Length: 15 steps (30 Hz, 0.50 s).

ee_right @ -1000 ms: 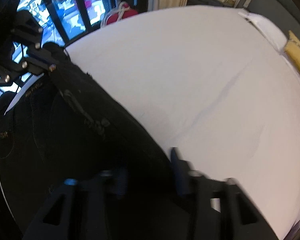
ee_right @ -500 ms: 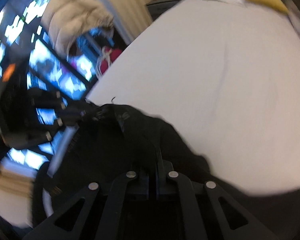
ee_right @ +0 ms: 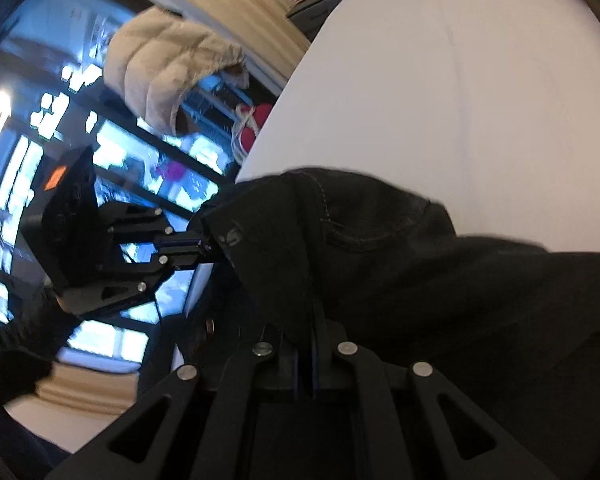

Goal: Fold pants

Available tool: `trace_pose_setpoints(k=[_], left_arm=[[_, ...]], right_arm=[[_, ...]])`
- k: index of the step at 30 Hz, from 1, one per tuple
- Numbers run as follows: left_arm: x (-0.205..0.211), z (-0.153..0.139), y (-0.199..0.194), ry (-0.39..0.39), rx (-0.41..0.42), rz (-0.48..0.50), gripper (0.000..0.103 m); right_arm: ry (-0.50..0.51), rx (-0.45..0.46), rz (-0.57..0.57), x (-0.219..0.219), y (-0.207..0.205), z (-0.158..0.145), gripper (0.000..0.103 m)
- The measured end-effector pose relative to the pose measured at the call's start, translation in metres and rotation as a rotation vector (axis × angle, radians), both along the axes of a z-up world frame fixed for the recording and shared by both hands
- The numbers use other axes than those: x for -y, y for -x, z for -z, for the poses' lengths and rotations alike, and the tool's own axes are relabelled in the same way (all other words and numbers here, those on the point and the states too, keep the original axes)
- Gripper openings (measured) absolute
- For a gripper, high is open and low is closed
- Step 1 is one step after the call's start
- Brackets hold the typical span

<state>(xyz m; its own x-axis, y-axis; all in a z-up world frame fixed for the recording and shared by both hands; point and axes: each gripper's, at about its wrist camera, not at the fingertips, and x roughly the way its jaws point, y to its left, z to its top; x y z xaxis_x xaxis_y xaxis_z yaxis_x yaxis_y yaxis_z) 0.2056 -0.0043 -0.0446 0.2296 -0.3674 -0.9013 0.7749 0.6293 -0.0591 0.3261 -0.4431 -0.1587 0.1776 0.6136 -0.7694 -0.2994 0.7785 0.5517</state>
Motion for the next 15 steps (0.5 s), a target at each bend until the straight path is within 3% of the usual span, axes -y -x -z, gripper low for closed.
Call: trace_pose_setpoints(k=[3,5,10,15], left_arm=[[0.006,0.011,0.029,-0.023,-0.029,0.059,0.002],[0.007,0.020,0.043,-0.039,-0.050,0.073,0.002],[0.003,0.034,0.061,-0.054,-0.076,0.102,0.002],[0.013,0.043,0.079,-0.122,-0.035,0.165,0.002]], right_arm=[[0.221,0.094,-0.136,-0.024,0.043,-0.006,0.006],[0.300,0.130,-0.194,-0.036,0.064,-0.008,0.006],[0.608,0.304,-0.393,-0.074,0.123,-0.009,0.005],[0.867,0.463,-0.597,-0.109,0.175,0.008,0.005]])
